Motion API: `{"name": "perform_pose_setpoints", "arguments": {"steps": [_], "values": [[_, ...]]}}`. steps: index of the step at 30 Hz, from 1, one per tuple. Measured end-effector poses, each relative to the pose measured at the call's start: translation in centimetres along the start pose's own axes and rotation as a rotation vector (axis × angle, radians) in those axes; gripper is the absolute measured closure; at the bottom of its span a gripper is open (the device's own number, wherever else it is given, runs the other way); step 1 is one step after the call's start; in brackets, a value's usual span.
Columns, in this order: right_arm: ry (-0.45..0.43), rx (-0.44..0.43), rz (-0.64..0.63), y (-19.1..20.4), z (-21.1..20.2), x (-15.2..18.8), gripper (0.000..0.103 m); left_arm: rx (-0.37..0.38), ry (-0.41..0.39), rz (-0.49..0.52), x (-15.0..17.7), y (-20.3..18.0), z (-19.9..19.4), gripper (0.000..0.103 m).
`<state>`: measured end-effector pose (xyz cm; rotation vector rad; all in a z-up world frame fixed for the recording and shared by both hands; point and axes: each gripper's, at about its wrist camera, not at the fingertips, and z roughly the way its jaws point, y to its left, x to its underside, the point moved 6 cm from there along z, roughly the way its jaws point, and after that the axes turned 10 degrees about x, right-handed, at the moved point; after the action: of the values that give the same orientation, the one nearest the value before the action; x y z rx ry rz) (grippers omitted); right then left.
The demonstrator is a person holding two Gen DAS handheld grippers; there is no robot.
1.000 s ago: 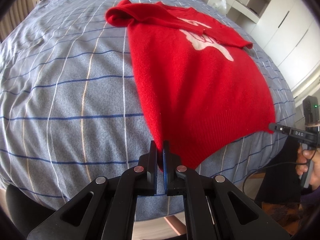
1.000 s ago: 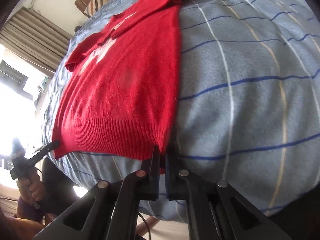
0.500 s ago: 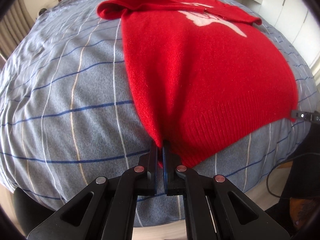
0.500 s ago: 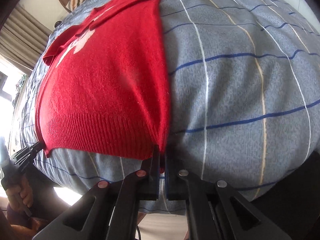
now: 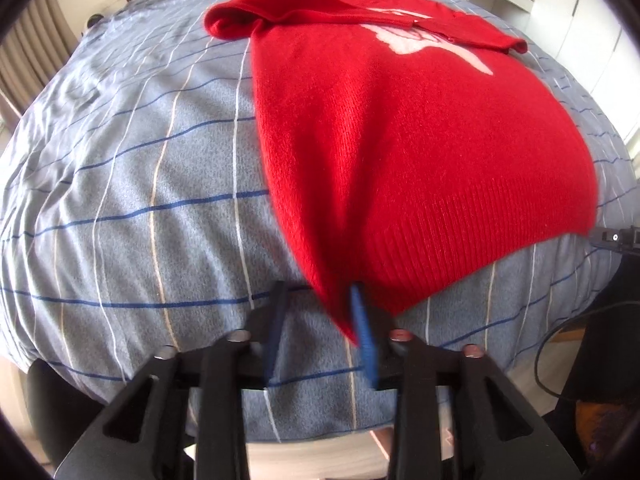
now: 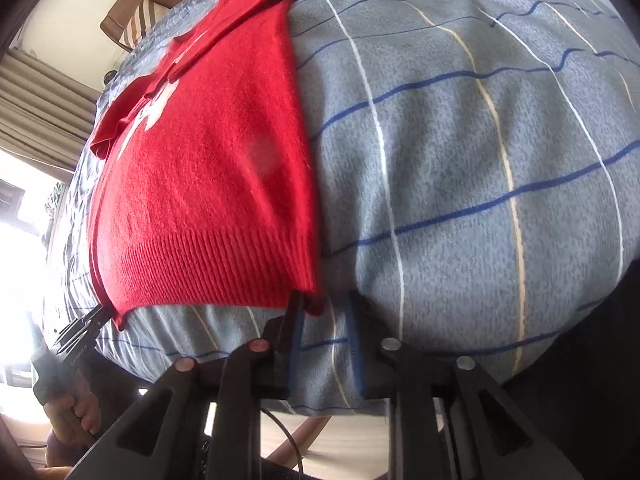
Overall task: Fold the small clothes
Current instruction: 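Open both grippers to release the flattened sweater hem, then grasp a sleeve cuff with the right gripper and pull it straight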
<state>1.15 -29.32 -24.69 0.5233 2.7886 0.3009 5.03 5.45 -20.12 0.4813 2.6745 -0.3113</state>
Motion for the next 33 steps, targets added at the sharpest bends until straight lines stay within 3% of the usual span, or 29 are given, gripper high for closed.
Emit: {"name": "perform_pose_setpoints", "arguments": {"steps": [1,2,4,6,7,10,12,15,18,20,21,23,26,28,33], "values": [[0.007,0.005,-0.008,-0.1,-0.6,0.2,0.07,-0.015,-0.005,-0.002,0.1,0.2,-0.6,0.025],[-0.001,0.026,-0.027,-0.2,-1.4,0.1,0.07,-0.037,-0.027,0.0,0.2,0.5,-1.5,0.02],[-0.075,0.146,-0.129,-0.5,-4.2,-0.9,0.067,-0.08,-0.071,0.007,0.2,1.4,-3.1,0.02],[-0.185,0.279,-0.283,0.6,-7.2,-3.4,0.054,-0.138,-0.122,-0.011,-0.2,2.8,-4.2,0.018],[-0.237,0.297,-0.35,1.8,-8.5,-5.0,0.05,-0.162,-0.152,-0.029,-0.6,3.5,-4.6,0.018],[-0.377,0.222,-0.509,7.2,-10.7,-9.9,0.042,-0.198,-0.213,-0.141,-2.0,6.0,-4.9,0.018],[-0.415,0.164,-0.625,11.5,-9.7,-12.7,0.04,-0.203,-0.26,-0.229,-2.5,7.7,-5.3,0.018],[-0.405,0.089,-0.795,17.9,-5.9,-15.4,0.04,-0.229,-0.293,-0.308,-2.4,9.3,-5.6,0.018],[-0.363,0.144,-0.902,22.3,-0.4,-17.0,0.041,-0.225,-0.275,-0.336,-1.6,10.2,-5.3,0.018],[-0.325,0.195,-0.891,22.8,3.1,-18.4,0.048,-0.241,-0.261,-0.334,-1.0,10.6,-5.1,0.018],[-0.306,0.221,-0.864,22.5,4.5,-19.1,0.07,-0.25,-0.255,-0.334,-0.7,10.8,-5.0,0.018],[-0.299,0.226,-0.774,20.6,4.8,-20.4,0.096,-0.262,-0.253,-0.344,-0.1,11.6,-5.1,0.018],[-0.39,0.173,-0.577,16.1,0.5,-22.7,0.096,-0.264,-0.259,-0.376,0.5,12.8,-5.1,0.018],[-0.447,0.17,-0.422,10.8,-3.4,-24.8,0.096,-0.262,-0.255,-0.399,0.7,13.5,-4.8,0.018],[-0.528,0.298,-0.065,-6.0,-10.9,-27.8,0.096,-0.232,-0.23,-0.454,1.1,14.2,-3.8,0.018]]}}
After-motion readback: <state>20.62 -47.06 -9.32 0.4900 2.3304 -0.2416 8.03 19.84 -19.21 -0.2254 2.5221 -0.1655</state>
